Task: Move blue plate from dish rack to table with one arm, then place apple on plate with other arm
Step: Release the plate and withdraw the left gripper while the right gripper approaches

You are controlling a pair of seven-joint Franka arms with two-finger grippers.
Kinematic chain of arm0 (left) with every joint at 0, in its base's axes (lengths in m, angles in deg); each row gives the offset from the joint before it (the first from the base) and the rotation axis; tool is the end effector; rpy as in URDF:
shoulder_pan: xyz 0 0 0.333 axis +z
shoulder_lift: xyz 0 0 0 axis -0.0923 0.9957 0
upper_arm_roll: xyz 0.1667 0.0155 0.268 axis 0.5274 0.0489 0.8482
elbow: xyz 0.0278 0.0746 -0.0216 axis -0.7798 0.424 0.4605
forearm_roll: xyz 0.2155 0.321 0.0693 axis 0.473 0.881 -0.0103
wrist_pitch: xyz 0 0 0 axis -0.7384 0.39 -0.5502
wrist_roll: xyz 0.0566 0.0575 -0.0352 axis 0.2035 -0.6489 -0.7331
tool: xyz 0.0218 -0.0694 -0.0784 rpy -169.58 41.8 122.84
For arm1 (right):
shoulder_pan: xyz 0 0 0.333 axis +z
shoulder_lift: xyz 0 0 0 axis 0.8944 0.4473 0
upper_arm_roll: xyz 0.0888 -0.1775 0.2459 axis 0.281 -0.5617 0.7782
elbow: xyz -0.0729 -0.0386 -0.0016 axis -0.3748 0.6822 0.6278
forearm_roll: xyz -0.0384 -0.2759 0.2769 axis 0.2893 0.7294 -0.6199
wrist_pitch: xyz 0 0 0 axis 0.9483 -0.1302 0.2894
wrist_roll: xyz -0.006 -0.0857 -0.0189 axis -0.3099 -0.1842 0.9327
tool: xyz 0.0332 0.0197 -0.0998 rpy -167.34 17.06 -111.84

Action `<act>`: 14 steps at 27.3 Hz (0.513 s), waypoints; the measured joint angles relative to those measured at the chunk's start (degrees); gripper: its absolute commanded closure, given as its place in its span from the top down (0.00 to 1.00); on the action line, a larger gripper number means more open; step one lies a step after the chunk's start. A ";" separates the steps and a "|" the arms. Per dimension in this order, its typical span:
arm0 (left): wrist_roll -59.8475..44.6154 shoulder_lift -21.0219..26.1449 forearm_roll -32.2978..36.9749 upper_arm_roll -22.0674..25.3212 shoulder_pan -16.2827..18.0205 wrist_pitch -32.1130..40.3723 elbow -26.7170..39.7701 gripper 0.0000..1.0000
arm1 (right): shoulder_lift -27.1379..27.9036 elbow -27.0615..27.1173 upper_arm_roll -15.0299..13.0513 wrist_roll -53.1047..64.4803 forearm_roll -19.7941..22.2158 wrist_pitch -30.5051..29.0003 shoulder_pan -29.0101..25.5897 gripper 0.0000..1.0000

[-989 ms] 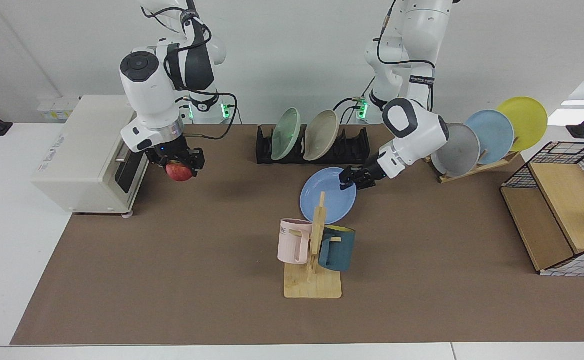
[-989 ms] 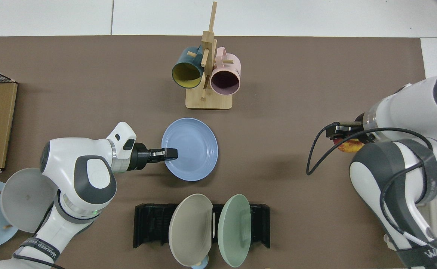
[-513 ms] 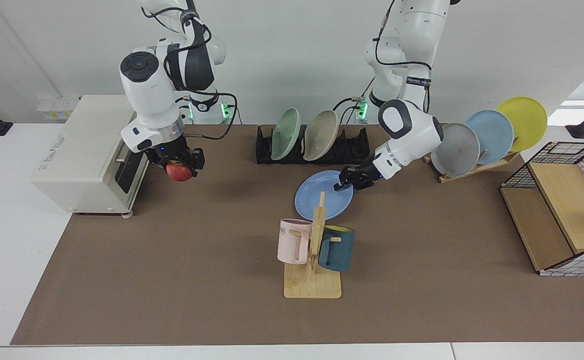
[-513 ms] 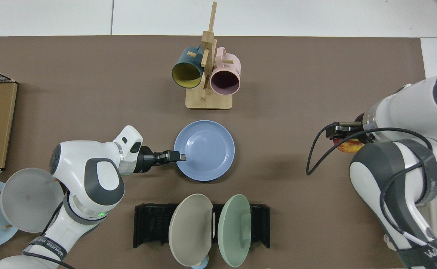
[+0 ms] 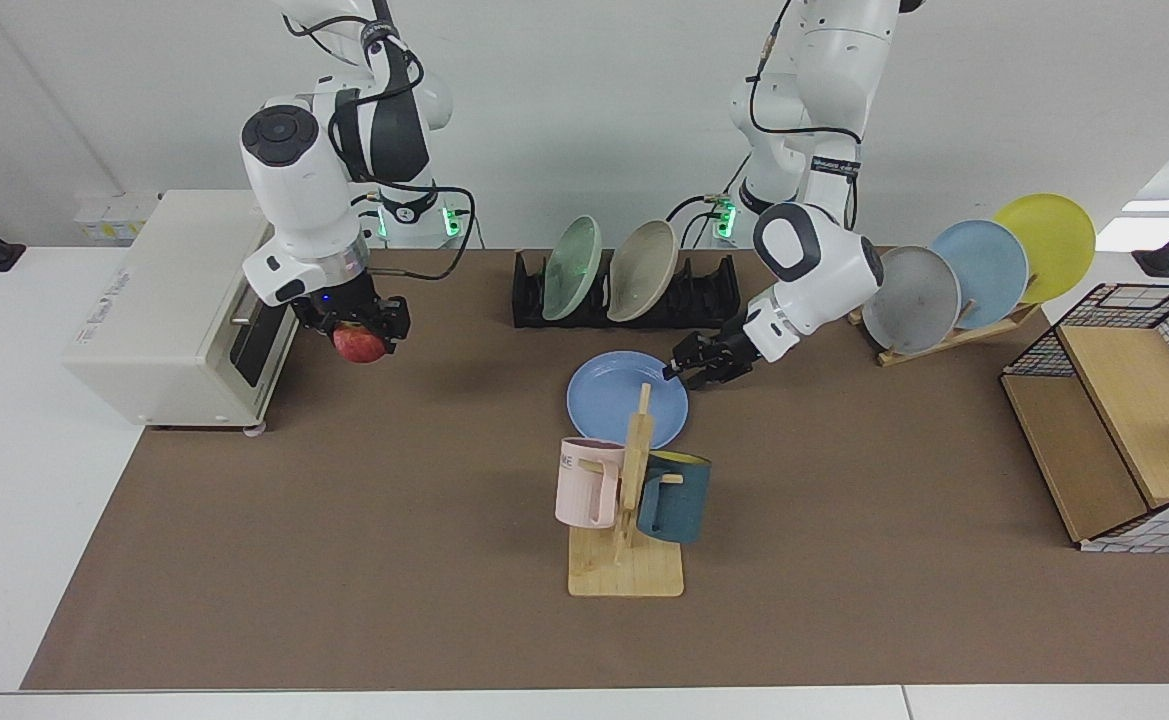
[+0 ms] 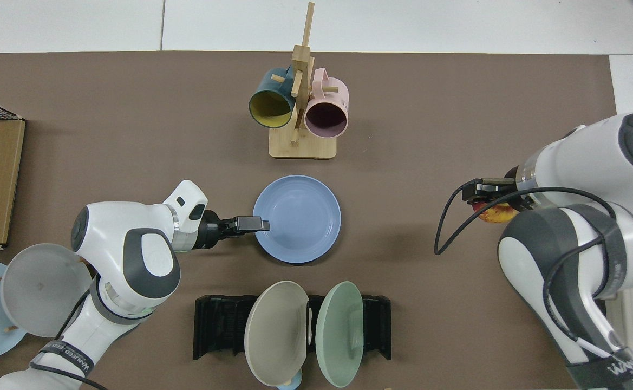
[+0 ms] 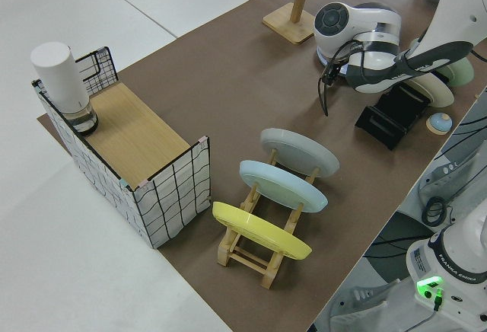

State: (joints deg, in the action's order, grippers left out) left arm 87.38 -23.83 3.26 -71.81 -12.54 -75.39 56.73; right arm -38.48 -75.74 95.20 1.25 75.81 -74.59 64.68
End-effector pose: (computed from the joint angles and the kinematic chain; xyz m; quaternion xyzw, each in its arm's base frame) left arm 0.5022 -0.1762 0.2974 0.9415 0.0329 -0.0008 0.3354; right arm 0.5529 0.0781 0.4730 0.9975 -0.0702 -0.0046 0.0092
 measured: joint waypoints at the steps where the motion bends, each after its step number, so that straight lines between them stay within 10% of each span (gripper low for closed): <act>1: -1.09 -0.10 1.85 0.05 0.02 -0.03 -0.17 1.00 | 0.01 -0.21 0.49 -0.74 -0.05 -0.45 0.03 0.00; 14: -18.58 -1.69 29.70 4.05 0.20 11.12 -9.43 1.00 | 0.18 -1.27 6.76 -10.26 0.02 -2.60 0.64 0.00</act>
State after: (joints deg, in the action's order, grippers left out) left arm 68.80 -25.52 32.97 -67.77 -12.33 -64.27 47.29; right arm -38.30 -77.01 101.97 -9.00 75.82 -77.18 65.33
